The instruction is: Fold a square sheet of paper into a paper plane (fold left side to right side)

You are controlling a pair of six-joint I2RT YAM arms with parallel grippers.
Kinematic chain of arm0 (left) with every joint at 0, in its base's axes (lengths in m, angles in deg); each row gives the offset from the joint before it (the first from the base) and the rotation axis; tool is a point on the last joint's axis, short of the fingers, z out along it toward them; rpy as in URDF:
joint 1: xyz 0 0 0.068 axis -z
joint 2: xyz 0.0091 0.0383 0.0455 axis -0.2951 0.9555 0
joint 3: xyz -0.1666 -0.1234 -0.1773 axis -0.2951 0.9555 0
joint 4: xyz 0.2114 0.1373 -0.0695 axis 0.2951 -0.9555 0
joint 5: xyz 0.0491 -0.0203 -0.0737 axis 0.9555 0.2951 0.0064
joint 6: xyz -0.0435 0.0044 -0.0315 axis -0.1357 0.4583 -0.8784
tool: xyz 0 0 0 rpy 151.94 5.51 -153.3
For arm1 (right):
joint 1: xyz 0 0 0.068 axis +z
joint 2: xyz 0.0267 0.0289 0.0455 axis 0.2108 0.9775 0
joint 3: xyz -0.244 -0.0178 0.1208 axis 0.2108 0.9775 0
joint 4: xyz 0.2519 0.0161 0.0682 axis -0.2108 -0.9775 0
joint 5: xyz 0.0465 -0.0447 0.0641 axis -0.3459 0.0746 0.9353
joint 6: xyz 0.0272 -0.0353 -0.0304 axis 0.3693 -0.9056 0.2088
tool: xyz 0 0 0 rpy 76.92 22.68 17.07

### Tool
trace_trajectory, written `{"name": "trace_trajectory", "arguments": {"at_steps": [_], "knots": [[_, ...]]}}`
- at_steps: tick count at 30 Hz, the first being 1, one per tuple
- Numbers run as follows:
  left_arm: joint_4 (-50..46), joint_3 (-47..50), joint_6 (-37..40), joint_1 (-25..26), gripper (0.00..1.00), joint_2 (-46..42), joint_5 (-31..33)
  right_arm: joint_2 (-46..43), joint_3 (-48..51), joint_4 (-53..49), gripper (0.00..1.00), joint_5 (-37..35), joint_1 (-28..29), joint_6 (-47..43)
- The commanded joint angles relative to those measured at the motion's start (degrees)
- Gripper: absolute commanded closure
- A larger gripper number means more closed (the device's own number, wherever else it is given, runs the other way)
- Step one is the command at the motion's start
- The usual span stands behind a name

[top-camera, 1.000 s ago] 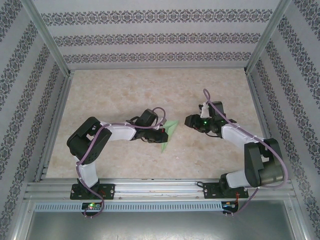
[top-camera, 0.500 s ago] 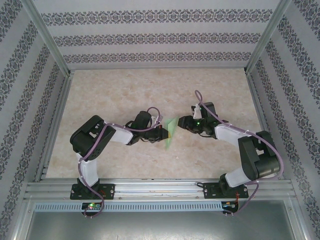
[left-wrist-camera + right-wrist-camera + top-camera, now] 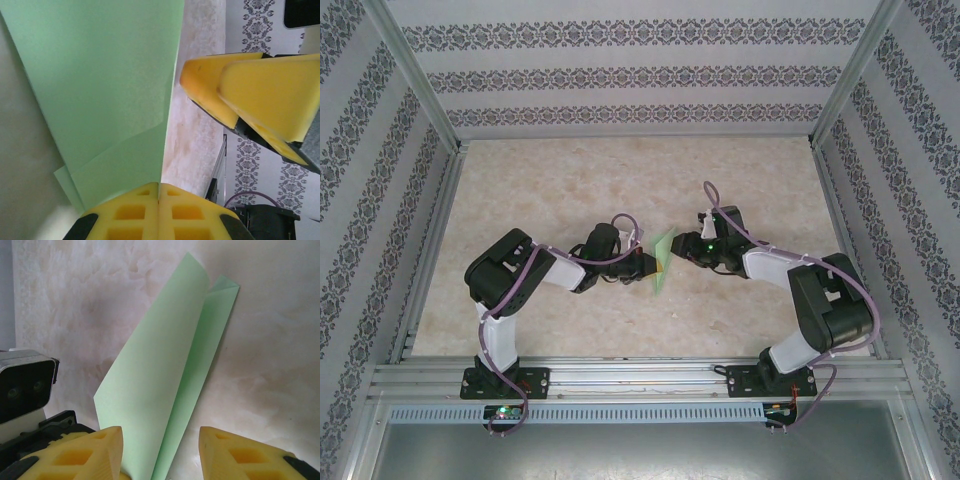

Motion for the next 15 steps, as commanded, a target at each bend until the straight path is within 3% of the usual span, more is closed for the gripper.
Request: {"name": "trace_trajectory", "arguments": {"at_steps": [1, 15], "knots": [[3.9, 0.6, -1.1, -1.0, 1.0, 1.5, -1.1, 1.0, -0.5, 2.3, 0.55, -1.5, 1.2, 1.5], [8.0, 1.3, -3.4, -1.3, 1.0, 3.4, -1.0, 5.2, -2.1, 5.3, 0.57, -3.4, 2.5, 5.1]]}}
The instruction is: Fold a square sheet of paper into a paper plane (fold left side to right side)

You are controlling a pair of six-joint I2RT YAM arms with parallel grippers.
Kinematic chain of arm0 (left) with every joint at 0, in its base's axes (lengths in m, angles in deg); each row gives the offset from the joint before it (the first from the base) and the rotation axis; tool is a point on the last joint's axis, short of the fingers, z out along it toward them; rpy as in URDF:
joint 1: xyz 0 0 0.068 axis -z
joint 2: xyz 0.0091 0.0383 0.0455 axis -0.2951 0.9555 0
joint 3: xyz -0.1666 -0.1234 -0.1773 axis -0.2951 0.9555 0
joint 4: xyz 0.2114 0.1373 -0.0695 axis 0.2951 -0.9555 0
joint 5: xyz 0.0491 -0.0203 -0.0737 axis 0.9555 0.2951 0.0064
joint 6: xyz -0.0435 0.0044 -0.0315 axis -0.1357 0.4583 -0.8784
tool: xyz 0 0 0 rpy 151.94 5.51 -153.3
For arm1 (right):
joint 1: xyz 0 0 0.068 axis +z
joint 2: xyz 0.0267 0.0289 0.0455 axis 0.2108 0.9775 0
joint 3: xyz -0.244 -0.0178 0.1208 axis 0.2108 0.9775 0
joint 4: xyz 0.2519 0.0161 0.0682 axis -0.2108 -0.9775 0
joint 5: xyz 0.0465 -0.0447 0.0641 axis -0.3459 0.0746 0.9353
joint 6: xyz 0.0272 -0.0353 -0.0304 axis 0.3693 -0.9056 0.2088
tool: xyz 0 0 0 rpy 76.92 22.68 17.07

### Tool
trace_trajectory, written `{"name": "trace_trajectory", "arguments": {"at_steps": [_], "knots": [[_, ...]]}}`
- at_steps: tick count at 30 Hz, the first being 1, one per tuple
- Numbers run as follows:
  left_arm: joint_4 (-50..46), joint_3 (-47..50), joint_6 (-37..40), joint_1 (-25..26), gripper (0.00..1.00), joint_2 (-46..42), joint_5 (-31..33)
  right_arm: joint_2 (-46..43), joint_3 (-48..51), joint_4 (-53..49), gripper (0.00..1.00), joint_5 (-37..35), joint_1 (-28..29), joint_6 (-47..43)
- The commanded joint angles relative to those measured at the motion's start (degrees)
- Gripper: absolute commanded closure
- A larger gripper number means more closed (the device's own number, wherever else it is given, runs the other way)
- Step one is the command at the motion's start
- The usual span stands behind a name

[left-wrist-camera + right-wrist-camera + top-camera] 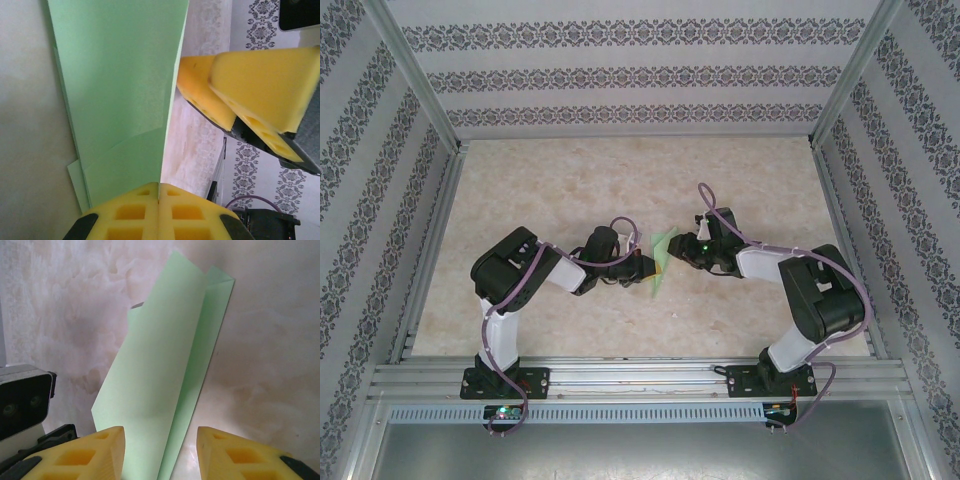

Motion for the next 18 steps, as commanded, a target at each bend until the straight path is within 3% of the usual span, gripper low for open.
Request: {"name": "trace_trajectory", "arguments": {"at_steps": [1, 18], "knots": [[4.4, 0.5, -1.2, -0.9, 1.0, 0.8, -0.8, 1.3, -1.6, 2.6, 0.57, -0.8, 0.9, 1.0], [6.7, 0.5, -3.2, -1.2, 1.0, 2.3, -0.6, 5.2, -4.1, 3.5, 0.58, -1.6, 1.9, 1.4]]}}
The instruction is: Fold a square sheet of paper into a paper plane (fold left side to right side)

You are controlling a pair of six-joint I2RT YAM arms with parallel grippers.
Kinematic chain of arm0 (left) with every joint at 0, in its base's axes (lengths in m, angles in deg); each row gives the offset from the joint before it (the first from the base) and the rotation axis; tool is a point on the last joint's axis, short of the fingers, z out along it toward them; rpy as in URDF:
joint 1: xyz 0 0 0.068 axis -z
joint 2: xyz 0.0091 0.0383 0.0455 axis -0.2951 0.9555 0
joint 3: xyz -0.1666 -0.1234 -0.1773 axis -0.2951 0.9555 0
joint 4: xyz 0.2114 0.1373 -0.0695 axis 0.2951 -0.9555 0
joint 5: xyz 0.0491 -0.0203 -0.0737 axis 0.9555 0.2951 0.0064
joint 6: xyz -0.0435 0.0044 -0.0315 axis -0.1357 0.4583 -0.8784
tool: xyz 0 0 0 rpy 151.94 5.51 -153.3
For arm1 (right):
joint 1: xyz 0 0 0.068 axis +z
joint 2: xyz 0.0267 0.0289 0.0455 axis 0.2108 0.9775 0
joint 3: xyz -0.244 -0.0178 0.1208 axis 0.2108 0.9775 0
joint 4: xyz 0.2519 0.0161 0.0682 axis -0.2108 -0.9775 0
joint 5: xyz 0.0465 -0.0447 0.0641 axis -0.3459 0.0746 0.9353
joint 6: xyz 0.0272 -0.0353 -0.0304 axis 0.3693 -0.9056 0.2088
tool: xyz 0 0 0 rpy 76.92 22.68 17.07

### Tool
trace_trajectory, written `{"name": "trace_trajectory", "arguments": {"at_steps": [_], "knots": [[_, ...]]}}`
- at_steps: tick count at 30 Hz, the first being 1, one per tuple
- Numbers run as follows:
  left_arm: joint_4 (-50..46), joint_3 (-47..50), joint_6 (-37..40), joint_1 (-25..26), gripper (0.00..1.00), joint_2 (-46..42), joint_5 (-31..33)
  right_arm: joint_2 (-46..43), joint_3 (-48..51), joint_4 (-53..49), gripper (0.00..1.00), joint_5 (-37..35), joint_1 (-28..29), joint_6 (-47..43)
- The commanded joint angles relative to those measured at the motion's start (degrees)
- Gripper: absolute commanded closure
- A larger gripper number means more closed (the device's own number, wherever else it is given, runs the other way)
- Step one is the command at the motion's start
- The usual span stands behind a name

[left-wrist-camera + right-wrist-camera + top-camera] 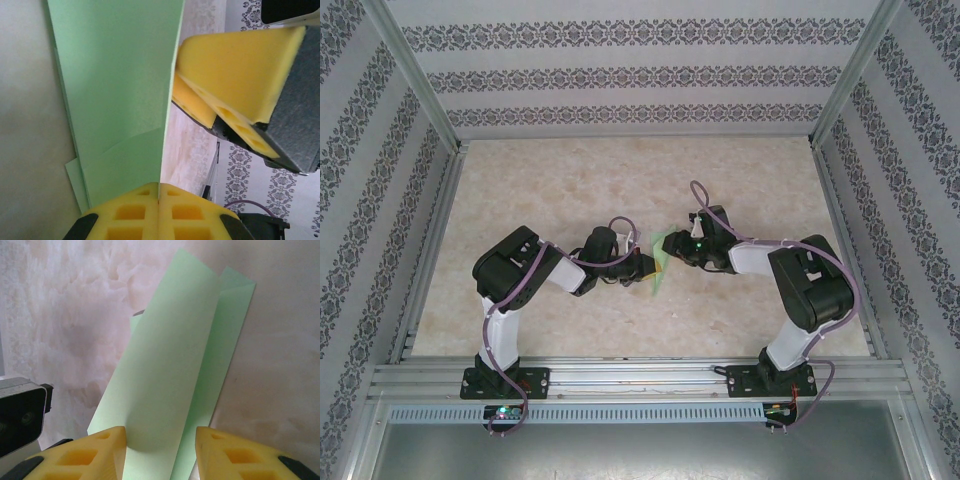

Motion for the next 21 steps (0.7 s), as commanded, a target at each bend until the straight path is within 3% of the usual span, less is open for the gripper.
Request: {"name": "trace_trajectory", "arguments": {"at_steps": [1, 21], "knots": [[3.5, 0.2, -0.9, -0.9, 1.0, 1.4, -0.6, 0.9, -1.4, 1.5, 0.58, -0.9, 0.5, 0.7], [5.0, 0.3, -1.8, -0.9, 0.99, 2.3, -0.6, 4.9, -3.4, 0.7, 0.6, -0.9, 1.5, 0.8]]}}
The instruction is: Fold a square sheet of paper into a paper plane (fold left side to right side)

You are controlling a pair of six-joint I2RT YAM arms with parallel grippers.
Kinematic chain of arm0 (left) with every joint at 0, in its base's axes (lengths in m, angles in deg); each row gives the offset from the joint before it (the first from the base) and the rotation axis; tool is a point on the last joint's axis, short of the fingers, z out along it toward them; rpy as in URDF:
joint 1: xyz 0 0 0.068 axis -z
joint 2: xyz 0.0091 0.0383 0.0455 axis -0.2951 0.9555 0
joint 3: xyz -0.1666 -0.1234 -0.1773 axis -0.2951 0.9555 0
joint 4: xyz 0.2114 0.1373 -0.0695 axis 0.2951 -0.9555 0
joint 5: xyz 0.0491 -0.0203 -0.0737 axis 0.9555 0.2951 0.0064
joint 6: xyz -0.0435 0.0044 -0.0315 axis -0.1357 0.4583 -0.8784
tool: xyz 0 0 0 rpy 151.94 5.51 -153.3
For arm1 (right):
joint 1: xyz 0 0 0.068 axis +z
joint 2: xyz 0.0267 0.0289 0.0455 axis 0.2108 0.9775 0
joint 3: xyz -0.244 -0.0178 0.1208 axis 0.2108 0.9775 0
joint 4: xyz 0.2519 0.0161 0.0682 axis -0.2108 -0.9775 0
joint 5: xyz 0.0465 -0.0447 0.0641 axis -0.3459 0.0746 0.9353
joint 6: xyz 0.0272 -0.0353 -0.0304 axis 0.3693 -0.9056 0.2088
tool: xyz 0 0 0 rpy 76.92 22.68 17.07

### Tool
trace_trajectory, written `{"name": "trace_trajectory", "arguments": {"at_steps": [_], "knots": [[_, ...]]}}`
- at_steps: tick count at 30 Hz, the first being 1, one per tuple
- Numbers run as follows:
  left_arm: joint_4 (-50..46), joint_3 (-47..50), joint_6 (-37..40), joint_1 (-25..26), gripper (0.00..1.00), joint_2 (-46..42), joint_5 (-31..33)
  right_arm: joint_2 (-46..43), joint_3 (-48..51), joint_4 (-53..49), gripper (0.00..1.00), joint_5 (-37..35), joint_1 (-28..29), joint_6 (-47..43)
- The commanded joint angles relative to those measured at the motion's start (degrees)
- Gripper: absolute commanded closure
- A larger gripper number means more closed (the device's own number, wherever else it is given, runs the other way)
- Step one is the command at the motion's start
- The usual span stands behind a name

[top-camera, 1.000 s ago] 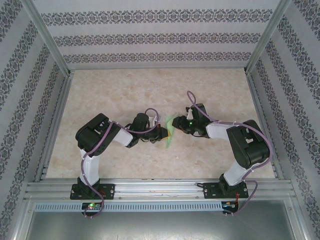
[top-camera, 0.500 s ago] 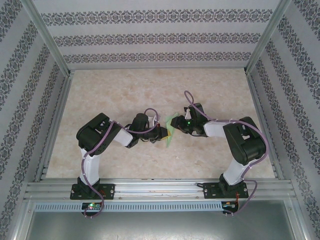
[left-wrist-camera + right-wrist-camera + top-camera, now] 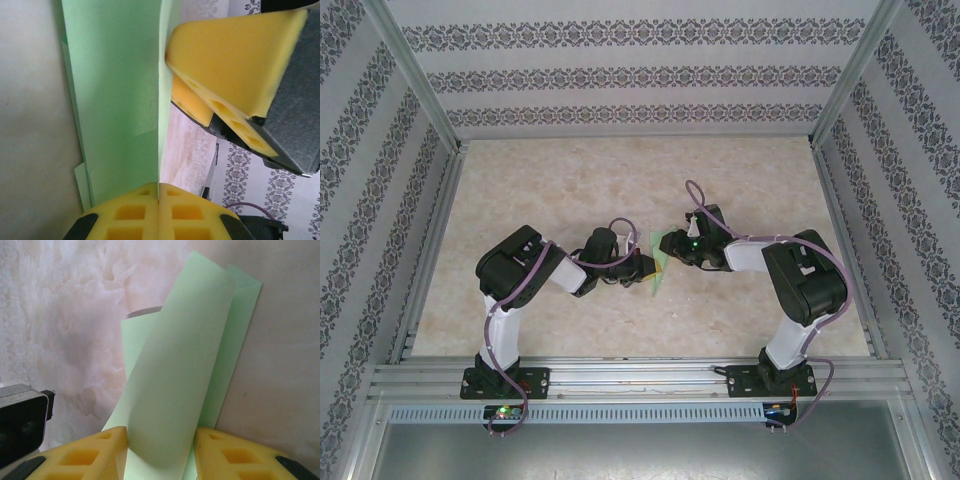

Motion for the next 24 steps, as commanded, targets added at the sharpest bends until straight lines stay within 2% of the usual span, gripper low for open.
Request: {"name": "trace_trajectory", "arguments": {"at_steps": [1, 9, 13, 19, 24], "knots": [[3.4, 0.2, -0.5, -0.9, 0.99, 0.9, -0.7, 2.3, -1.7, 0.1, 0.61, -0.8, 0.9, 0.3], [0.3, 0.1, 0.9, -1.0, 0.86, -0.3, -0.2, 4.3, -3.4, -5.1, 0.65, -2.8, 1.4, -0.2], [-7.0, 0.0, 4.6, -1.2, 0.75, -3.6, 0.9, 5.0, -4.0, -7.4, 0.65, -4.1, 1.6, -0.9], [-10.1, 0.0, 5.7, -2.8, 0.6, -6.6, 1.1, 5.8, -4.3, -7.7, 0.65, -4.0, 1.8, -1.0], [-13.8, -2.7, 6.9, -3.8, 0.55, -5.9, 0.8, 5.9, -4.7, -8.0, 0.65, -3.9, 1.8, -1.1]]}}
